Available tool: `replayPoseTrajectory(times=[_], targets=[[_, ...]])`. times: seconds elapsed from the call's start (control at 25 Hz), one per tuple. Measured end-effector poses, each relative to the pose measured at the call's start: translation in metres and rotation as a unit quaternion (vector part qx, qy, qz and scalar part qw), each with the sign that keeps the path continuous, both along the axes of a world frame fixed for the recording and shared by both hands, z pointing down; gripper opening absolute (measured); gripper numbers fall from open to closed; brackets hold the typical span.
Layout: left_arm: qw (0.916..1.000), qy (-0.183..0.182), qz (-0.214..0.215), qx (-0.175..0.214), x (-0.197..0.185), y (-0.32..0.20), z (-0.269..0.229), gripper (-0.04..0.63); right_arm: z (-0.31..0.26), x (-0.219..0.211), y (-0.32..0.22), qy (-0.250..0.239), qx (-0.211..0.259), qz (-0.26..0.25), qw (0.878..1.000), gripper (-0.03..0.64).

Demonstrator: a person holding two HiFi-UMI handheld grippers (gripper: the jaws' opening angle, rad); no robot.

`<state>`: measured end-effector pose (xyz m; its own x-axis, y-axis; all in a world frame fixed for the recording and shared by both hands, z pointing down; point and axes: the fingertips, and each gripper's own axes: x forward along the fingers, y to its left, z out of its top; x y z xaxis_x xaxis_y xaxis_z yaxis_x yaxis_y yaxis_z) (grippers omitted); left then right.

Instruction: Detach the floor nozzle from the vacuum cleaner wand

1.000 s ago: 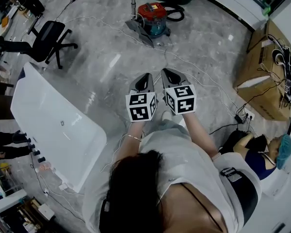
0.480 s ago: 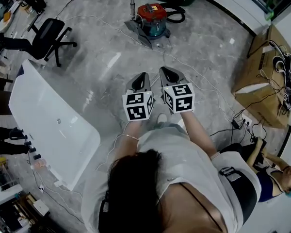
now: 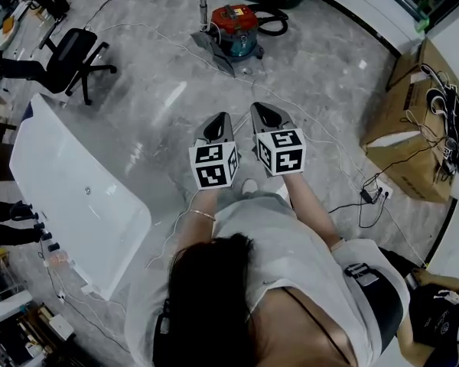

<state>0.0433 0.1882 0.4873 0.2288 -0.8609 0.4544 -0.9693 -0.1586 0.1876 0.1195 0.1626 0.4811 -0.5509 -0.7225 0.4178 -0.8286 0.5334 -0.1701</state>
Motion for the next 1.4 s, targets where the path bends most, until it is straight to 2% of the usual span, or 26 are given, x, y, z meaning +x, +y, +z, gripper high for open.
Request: replayPoseTrajectory(times=[0.24, 0.72, 0.92, 1.12, 1.28, 1.4], targets=[[0.9999, 0.011, -0.008, 0.005, 0.004, -0.001, -0.005, 0.003, -0.001, 0.000, 0.002, 0.010, 0.001, -0.011, 1.000, 0.015], [0.9996, 0.008, -0.018, 0.019, 0.001, 0.003, -0.016, 0.003, -0.006, -0.005, 0.007, 0.015, 0.008, -0.028, 0.999, 0.015], [0.9997, 0.004, -0.016, 0.016, -0.005, 0.002, -0.015, 0.003, -0.013, -0.014, 0.008, -0.005, 0.019, -0.044, 0.999, 0.015], [0.9997, 0.004, -0.015, 0.019, -0.006, -0.001, -0.015, 0.003, -0.010, -0.011, 0.002, 0.005, 0.015, -0.034, 0.999, 0.015], [0.9997, 0.007, -0.010, 0.022, -0.009, -0.003, -0.015, 0.003, -0.013, -0.012, -0.002, -0.025, 0.002, -0.026, 0.999, 0.015], [0.9994, 0.002, -0.022, 0.026, -0.015, -0.007, -0.013, 0.003, -0.014, -0.014, -0.009, -0.021, 0.008, -0.022, 1.000, 0.015]])
